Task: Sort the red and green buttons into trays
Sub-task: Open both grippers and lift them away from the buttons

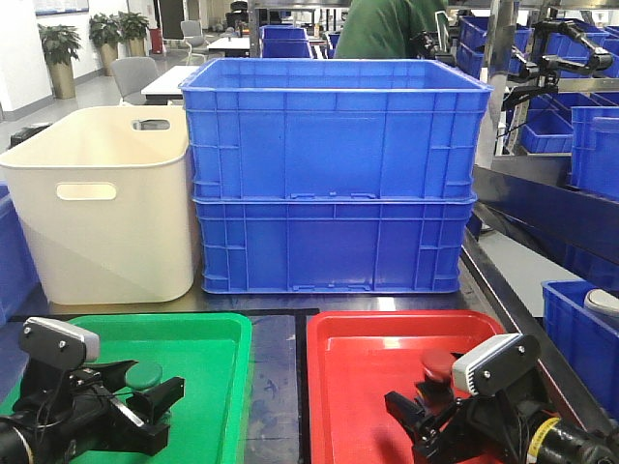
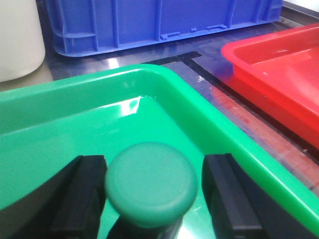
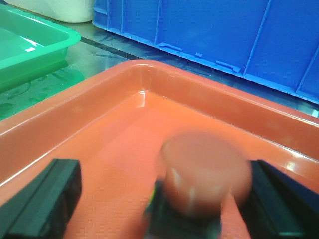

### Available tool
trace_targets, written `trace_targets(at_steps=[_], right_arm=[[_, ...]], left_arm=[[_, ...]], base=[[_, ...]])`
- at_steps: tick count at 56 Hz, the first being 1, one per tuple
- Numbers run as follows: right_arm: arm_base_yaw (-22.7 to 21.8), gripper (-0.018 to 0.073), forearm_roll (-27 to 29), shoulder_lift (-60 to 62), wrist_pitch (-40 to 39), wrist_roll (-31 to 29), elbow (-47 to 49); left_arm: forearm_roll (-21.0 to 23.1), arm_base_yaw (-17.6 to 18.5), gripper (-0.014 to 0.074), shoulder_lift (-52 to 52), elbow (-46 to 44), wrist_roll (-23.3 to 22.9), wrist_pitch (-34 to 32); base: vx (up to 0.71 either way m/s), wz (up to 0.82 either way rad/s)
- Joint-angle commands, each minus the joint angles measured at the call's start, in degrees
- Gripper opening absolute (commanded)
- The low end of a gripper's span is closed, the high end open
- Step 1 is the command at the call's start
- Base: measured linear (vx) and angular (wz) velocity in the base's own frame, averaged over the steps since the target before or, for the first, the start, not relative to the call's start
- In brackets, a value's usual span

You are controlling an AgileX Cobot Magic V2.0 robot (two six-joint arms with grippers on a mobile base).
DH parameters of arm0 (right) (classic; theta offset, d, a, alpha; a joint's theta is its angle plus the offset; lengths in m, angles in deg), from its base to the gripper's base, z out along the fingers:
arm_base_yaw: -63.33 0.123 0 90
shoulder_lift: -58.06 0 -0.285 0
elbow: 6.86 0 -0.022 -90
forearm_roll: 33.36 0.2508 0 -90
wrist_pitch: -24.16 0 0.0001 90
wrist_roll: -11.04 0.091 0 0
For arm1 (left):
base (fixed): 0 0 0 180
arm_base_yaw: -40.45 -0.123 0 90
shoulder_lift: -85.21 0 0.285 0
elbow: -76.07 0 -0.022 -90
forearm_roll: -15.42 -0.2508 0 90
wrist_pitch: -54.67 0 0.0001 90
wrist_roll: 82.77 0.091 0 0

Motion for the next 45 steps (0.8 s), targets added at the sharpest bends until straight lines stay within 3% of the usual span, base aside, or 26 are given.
trace_targets(at_steps=[1, 15, 19, 23, 32, 33, 39, 45], right_arm=[[-0.28, 0.0723, 1.12, 4.64, -4.77, -0.15, 1.78], [-0.34, 0.0657, 2.48, 15.41, -1.16, 0.27, 1.78], [-0.34, 0.0604, 2.41, 19.25, 1.94, 0.33, 1.78], [-0.27, 0.05, 1.96, 23.12, 5.9, 1.44, 1.78], [-0.21, 0.0064, -1.81, 33.2, 18.64, 14.18, 1.15], [-0.21, 0.0004, -2.71, 34.53, 19.87, 16.17, 0.78], [-0.21, -0.0013, -10.46, 41.71, 22.94, 23.43, -4.09], [-0.21, -0.0012, -16.72, 49.52, 22.97, 28.94, -11.01]], left_arm=[[1.12, 0.23, 0.0538, -4.81, -1.79, 0.06, -4.86], [0.89, 0.24, 0.0517, -17.75, -1.79, 0.06, -0.32], [0.71, 0.24, 0.0474, -21.83, -1.79, 0.0, 3.29], [0.61, 0.24, 0.0363, -27.04, -1.79, -0.38, 8.21], [0.68, 0.24, -0.0008, -38.76, -0.62, -4.87, 21.86], [0.68, 0.24, -0.0009, -40.27, 0.05, -4.81, 23.07], [1.82, 0.29, -0.0008, -50.17, 6.61, -5.05, 26.6], [6.3, 0.29, -0.0007, -60.23, 14.49, -5.08, 29.71]], base=[[0.0, 0.0], [0.0, 0.0], [0.0, 0.0], [0.0, 0.0], [0.0, 0.0], [0.0, 0.0], [0.0, 0.0], [0.0, 0.0]])
